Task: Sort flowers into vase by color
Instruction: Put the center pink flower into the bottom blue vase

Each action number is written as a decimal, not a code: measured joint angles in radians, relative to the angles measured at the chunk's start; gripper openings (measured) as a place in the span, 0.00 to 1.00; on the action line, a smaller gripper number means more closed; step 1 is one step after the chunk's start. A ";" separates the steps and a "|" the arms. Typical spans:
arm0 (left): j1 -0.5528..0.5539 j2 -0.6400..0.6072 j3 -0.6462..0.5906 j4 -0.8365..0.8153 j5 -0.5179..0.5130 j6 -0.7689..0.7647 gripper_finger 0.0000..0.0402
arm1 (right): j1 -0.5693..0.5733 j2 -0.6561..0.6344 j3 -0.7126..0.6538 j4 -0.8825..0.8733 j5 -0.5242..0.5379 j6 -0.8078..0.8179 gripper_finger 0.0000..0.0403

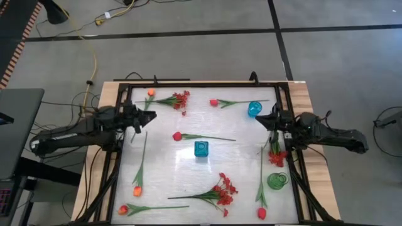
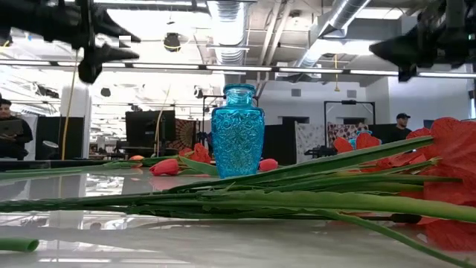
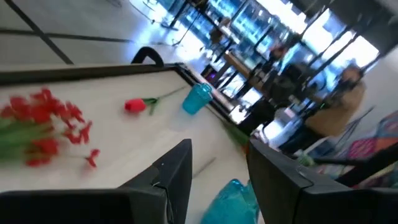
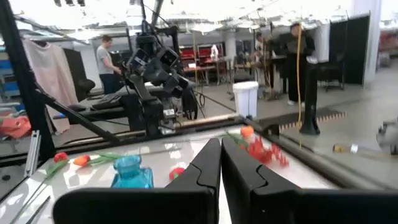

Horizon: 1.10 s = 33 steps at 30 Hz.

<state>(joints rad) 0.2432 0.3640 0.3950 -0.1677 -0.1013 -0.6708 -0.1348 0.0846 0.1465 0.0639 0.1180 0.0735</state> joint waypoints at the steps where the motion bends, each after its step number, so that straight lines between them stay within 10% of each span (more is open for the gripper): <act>1: 0.000 0.029 0.042 -0.028 0.000 0.029 0.35 | 0.004 0.021 0.020 -0.002 0.011 -0.009 0.11; 21: 0.001 0.844 0.671 -0.212 0.236 0.590 0.35 | 0.074 0.647 0.579 -0.291 -0.033 0.057 0.15; 33: 0.030 0.945 0.762 -0.283 0.156 0.695 0.36 | 0.101 0.914 0.893 -0.747 -0.061 0.026 0.37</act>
<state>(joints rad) 0.2731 1.3090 1.1570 -0.4505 0.0543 0.0246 -0.0334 0.9985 1.0391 -0.6835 0.0565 0.0998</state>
